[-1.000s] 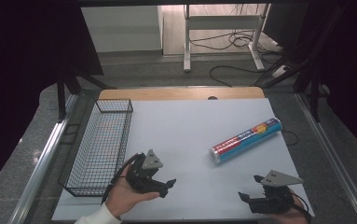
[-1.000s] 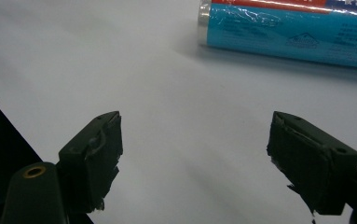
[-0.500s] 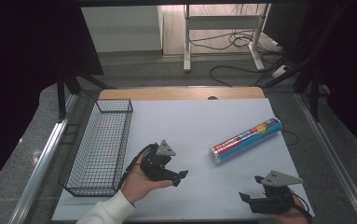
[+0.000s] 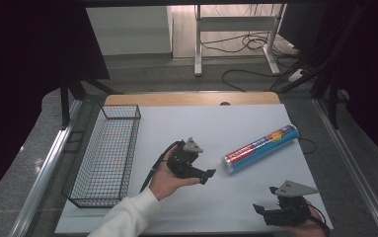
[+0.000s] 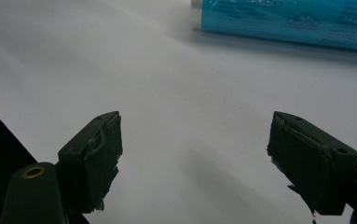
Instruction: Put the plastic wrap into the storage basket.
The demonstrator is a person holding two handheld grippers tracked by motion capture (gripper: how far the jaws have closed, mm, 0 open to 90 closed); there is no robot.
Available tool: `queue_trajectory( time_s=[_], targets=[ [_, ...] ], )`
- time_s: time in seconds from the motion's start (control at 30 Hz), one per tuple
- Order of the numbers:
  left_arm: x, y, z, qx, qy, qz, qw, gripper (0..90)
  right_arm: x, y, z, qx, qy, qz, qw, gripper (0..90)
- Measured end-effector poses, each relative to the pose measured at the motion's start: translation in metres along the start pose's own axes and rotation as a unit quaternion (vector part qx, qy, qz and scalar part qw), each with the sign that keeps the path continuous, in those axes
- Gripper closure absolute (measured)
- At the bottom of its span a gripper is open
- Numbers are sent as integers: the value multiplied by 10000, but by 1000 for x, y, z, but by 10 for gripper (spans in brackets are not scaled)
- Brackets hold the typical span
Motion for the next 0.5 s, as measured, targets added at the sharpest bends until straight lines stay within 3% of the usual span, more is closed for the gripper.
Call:
queue_trajectory(
  time_s=[0.5],
  targets=[
    [-9, -66, 43, 292, -203, -53, 9994, 175, -4, 0, -3, 57, -62, -45, 10000, 183]
  ],
)
Point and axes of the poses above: each handheld gripper's, and its own axes: y roughly backward along the jaws, z roughly out of its top, x roughly to its left, the point moved 9 cm from there along -y, roughly forward along the jaws, and after that the axes turned 6 degrees about y, right-handed, at the moved point
